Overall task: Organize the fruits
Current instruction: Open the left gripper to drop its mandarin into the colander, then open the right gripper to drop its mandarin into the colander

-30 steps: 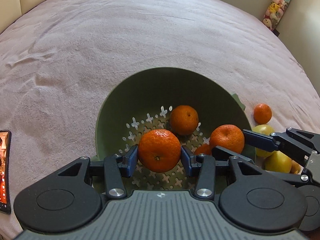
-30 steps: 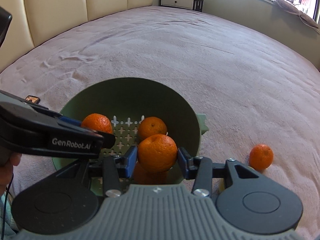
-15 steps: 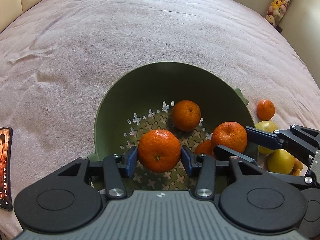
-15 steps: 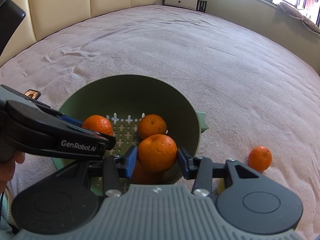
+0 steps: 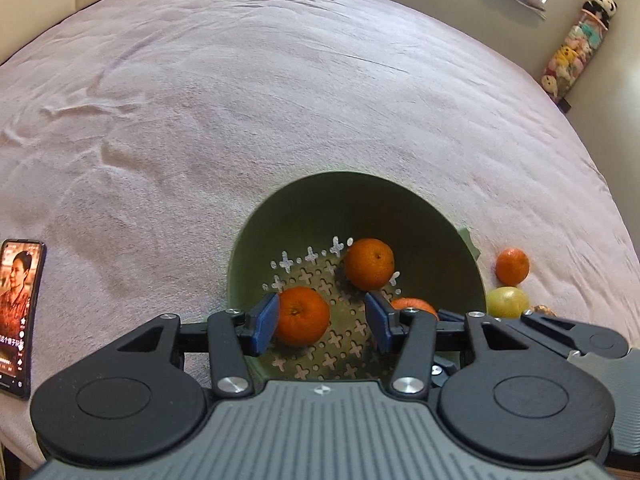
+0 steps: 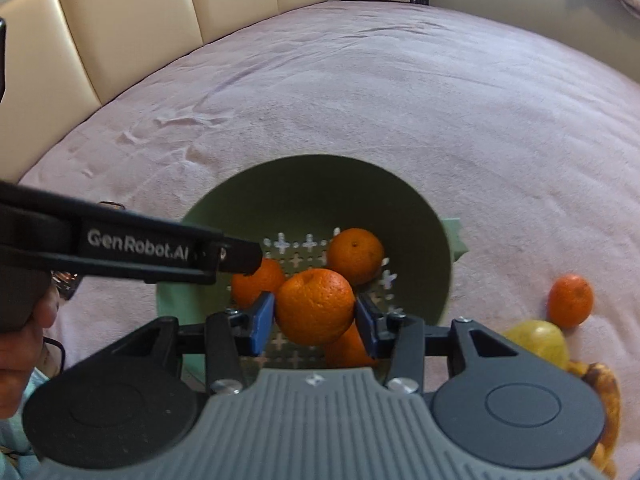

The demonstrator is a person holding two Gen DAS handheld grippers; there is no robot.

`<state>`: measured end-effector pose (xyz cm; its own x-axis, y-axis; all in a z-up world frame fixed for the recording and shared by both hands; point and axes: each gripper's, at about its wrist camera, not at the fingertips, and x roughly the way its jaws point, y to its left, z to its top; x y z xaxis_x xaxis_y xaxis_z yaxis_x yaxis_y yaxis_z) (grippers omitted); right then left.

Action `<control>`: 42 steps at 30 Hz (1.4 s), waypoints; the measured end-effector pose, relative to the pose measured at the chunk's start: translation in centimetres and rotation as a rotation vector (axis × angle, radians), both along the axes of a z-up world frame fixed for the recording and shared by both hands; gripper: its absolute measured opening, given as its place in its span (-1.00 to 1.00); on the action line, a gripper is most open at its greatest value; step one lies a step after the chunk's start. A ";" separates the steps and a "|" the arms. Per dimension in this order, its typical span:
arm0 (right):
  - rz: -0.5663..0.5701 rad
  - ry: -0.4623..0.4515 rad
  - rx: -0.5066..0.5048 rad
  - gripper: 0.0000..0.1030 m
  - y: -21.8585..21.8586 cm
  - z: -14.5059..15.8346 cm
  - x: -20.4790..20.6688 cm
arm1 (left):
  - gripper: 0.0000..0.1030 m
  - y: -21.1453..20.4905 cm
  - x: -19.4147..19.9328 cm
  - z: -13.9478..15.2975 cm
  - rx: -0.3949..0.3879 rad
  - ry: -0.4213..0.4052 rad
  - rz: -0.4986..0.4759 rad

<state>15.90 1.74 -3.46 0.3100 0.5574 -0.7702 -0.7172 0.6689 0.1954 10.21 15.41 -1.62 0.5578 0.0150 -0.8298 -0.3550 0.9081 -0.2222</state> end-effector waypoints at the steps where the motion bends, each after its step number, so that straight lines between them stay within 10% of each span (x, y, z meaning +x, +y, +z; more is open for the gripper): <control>1: 0.001 0.013 0.001 -0.19 0.2 -0.1 0.0 | 0.14 0.0 0.0 0.0 0.002 0.003 0.005; 23: -0.006 0.110 -0.012 -0.15 0.9 -1.6 0.2 | 0.14 0.1 0.0 0.1 0.011 0.028 0.018; 42: -0.286 -0.099 0.083 0.29 -4.7 4.1 -0.5 | 0.20 -3.2 -0.8 3.9 0.054 -0.149 -0.041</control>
